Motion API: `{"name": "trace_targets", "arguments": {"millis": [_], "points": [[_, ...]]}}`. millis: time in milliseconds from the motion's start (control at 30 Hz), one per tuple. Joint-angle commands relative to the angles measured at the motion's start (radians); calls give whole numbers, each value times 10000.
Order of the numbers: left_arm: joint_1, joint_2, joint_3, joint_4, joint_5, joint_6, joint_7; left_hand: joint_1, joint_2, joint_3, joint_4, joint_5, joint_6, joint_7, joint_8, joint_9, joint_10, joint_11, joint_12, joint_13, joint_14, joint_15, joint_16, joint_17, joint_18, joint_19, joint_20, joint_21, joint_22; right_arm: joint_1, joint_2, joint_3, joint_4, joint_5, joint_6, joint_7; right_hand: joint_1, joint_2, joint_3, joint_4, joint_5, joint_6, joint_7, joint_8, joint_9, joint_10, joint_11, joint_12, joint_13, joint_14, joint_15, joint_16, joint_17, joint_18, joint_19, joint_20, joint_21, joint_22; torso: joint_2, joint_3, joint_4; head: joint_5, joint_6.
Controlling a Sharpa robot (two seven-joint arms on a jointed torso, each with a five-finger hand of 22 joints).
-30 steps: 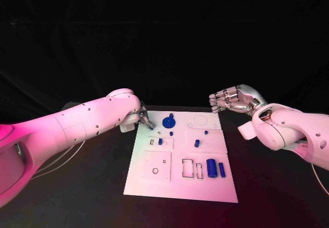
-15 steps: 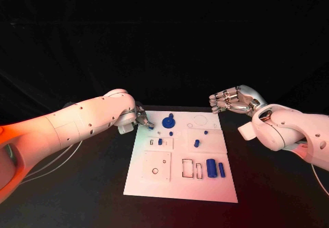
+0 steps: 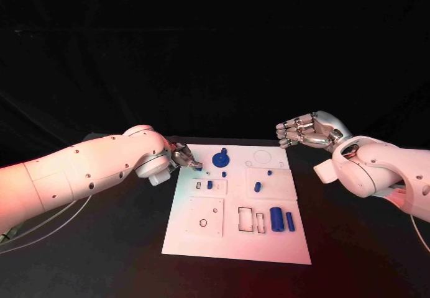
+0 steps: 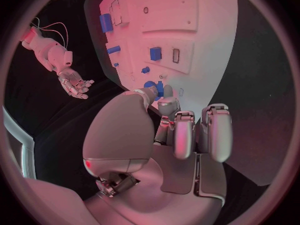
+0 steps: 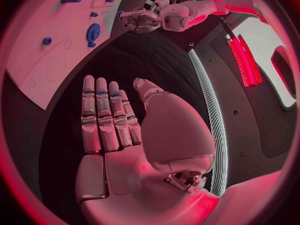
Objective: Assemble the parts on the task board
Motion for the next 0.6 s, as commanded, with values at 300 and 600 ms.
{"name": "trace_targets", "arguments": {"millis": [300,600], "points": [[-306,-668,-73,1124,-1059,-751,-66,-239,-127,1806,-1659,-19,1,-92,141,53,255,-26,284,331,929,-84,44,2362,-40,437,-106,0,1560,-6,12,-2,0,-45,57,81,5,34,-7,-71,85,-77,-8,-27,-14,-49,1,-3,-15,-34,-17,-31,-12,62,36,13,-33,-15,5,-11,22,81,-30],[-481,-739,-150,1478,-1680,-594,-390,-492,-255,2135,-1796,-19,52,-131,273,87,454,-61,530,622,932,-110,52,2368,-59,485,-128,48,1639,-8,29,-3,-6,-78,64,88,5,34,-7,-71,85,-77,-8,-27,-14,-49,1,-3,-15,-34,-17,-31,-12,62,36,13,-33,-15,15,-17,-1,105,-48]]}}
